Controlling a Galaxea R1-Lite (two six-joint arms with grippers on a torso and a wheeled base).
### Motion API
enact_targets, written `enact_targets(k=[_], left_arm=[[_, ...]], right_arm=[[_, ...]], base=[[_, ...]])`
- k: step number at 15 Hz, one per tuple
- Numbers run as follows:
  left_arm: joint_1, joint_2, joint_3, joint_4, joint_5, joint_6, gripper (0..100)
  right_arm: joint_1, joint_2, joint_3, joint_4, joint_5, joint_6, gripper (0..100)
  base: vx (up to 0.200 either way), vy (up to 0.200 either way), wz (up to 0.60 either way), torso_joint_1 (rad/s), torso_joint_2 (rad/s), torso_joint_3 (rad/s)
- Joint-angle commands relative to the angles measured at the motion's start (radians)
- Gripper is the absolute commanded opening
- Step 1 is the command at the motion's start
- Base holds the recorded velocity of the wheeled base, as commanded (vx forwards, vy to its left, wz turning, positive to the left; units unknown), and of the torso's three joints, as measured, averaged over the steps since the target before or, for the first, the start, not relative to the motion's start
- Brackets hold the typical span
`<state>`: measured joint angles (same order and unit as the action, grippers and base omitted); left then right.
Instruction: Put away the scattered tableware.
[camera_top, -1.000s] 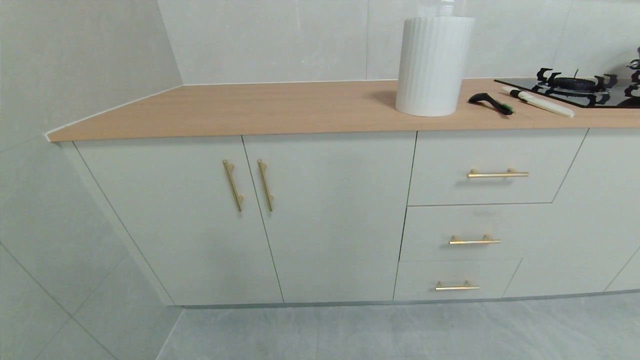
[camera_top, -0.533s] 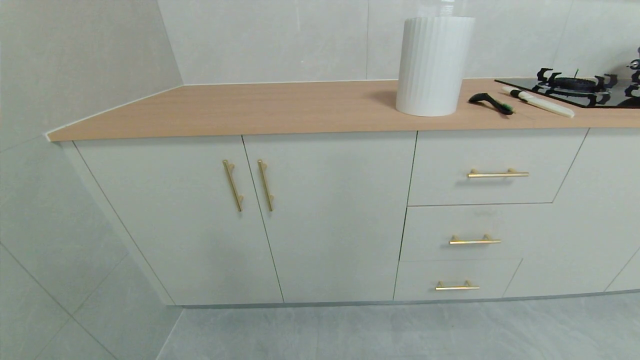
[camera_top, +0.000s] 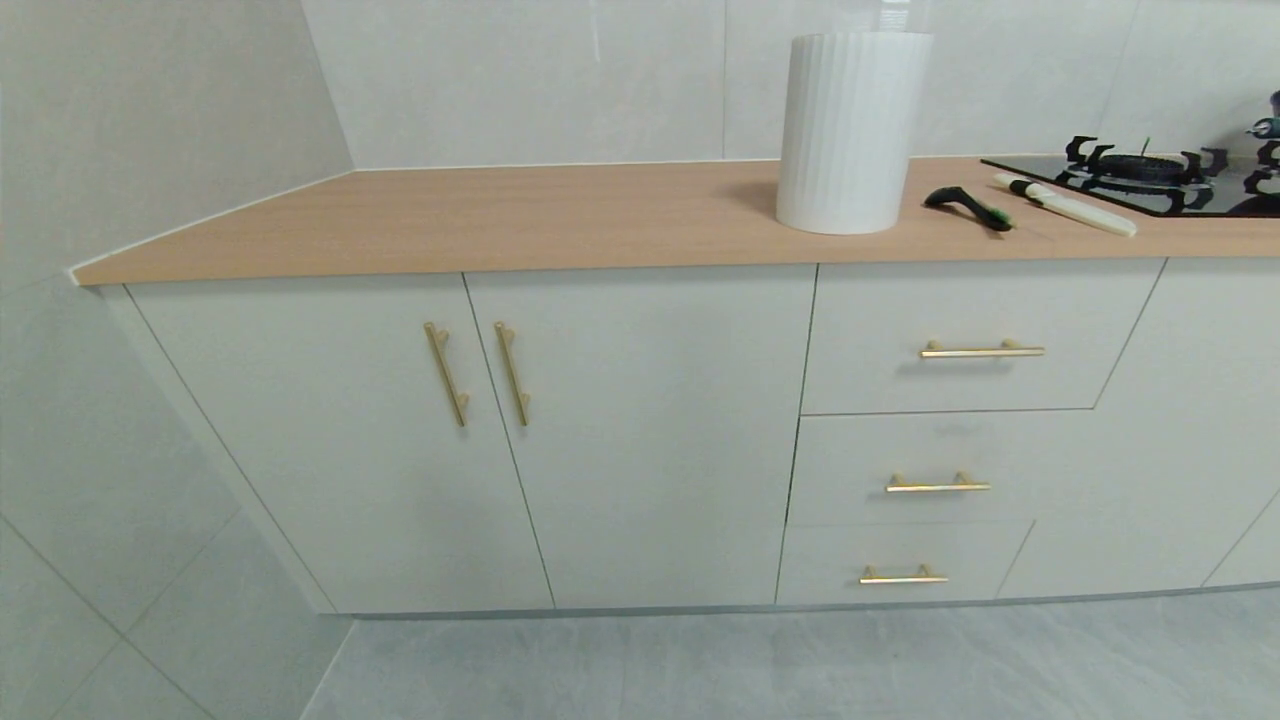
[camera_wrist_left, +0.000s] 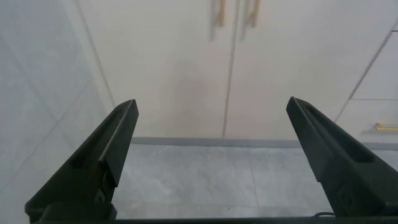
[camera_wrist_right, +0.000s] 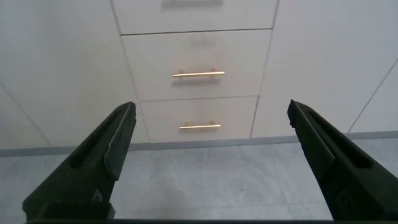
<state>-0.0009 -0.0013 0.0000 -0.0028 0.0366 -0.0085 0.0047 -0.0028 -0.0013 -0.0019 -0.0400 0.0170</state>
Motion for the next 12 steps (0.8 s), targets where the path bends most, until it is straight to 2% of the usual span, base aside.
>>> enact_targets(k=[1, 2, 8, 12], left_arm=[[-0.001, 0.001, 0.000, 0.000, 0.000, -0.001, 100], [-0.001, 0.001, 0.000, 0.000, 0.000, -0.001, 100], [-0.001, 0.001, 0.000, 0.000, 0.000, -0.002, 100], [-0.001, 0.001, 0.000, 0.000, 0.000, -0.001, 100]], right_arm=[[0.000, 0.003, 0.001, 0.000, 0.000, 0.000, 100], [0.000, 0.003, 0.001, 0.000, 0.000, 0.000, 100], [0.000, 0.003, 0.000, 0.000, 0.000, 0.000, 100], [0.000, 0.003, 0.000, 0.000, 0.000, 0.000, 100]], base=[[0.000, -0.200, 0.00, 0.002, 0.01, 0.002], [0.000, -0.200, 0.00, 0.002, 0.00, 0.002], [0.000, 0.000, 0.00, 0.000, 0.00, 0.000], [0.200, 0.000, 0.00, 0.004, 0.00, 0.002]])
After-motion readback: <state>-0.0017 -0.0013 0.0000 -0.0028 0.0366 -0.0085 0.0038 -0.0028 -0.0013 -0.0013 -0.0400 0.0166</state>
